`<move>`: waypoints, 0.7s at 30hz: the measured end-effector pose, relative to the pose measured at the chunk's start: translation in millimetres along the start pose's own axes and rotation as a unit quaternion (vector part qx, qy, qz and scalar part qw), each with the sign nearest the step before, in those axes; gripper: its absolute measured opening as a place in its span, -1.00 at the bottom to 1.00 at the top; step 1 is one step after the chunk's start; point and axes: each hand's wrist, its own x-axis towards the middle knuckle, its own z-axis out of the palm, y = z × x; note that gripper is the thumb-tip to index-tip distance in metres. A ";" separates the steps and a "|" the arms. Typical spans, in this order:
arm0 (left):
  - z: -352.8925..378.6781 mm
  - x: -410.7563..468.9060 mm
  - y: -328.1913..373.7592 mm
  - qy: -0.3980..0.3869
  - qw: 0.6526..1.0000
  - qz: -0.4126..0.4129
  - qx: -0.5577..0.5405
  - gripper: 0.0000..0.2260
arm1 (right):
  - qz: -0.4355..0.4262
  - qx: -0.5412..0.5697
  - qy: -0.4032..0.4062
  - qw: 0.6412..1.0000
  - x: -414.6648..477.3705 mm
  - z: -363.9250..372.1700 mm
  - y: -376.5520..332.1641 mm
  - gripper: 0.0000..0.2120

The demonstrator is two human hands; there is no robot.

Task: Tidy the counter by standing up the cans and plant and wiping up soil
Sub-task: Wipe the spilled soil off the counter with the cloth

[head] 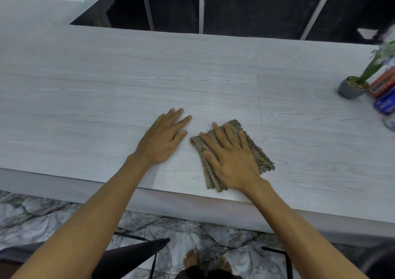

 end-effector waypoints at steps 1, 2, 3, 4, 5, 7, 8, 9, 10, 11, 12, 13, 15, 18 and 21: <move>0.1 -0.4 0.2 0.002 1.000 0.000 -0.002 -0.57 | 0.005 0.000 -0.001 1.000 -0.3 -1.9 8.4 -0.48; 0.4 -0.8 0.6 0.004 1.000 0.000 -0.002 -0.57 | 0.022 -0.001 0.003 1.000 2.1 -3.6 16.8 -0.48; 0.6 -0.6 1.0 0.008 1.000 0.000 -0.002 -0.57 | 0.043 -0.005 0.009 0.999 6.2 -4.6 22.9 -0.48; 0.2 -0.5 1.1 0.011 1.000 0.000 -0.001 -0.57 | 0.063 -0.006 0.014 0.998 10.6 -4.7 24.5 -0.47; -0.2 -0.4 1.4 0.012 1.000 0.000 -0.001 -0.57 | 0.075 -0.005 0.015 0.997 14.1 -3.7 21.9 -0.47; -0.6 0.0 2.1 0.013 1.000 0.001 -0.004 -0.57 | 0.058 -0.004 0.011 0.998 14.3 -1.1 13.7 -0.48; -1.3 0.0 1.7 0.011 1.000 0.001 -0.005 -0.58 | 0.038 -0.004 0.006 0.999 10.5 0.4 12.1 -0.49; -1.7 -0.1 1.3 0.010 1.000 0.001 -0.006 -0.58 | 0.020 -0.005 0.002 1.000 5.8 0.3 14.2 -0.49; -1.6 0.1 1.2 0.011 1.000 0.001 -0.006 -0.58 | 0.014 -0.004 0.001 1.000 1.8 -0.5 19.9 -0.50; -1.4 0.0 1.5 0.012 1.000 0.000 -0.007 -0.58 | 0.021 -0.002 0.004 1.000 -0.6 -2.0 26.5 -0.50; -1.3 -0.1 1.6 0.013 1.000 0.000 -0.008 -0.58 | 0.037 0.000 0.010 0.999 -1.3 -3.4 32.2 -0.50; -1.1 0.1 1.8 0.016 1.000 -0.001 -0.009 -0.58 | 0.055 0.000 0.016 0.998 -0.8 -4.3 36.0 -0.49; -1.0 0.2 1.2 0.019 1.000 -0.001 -0.011 -0.58 | 0.070 0.002 0.020 0.997 -0.2 -4.1 35.3 -0.49; -0.9 0.0 0.2 0.019 1.000 -0.002 -0.019 -0.59 | 0.043 0.012 0.018 0.999 -13.0 -3.8 27.9 -0.50; -0.3 -0.7 1.1 0.020 1.000 -0.005 -0.018 -0.58 | 0.024 0.022 0.023 0.999 -40.5 -4.0 33.9 -0.52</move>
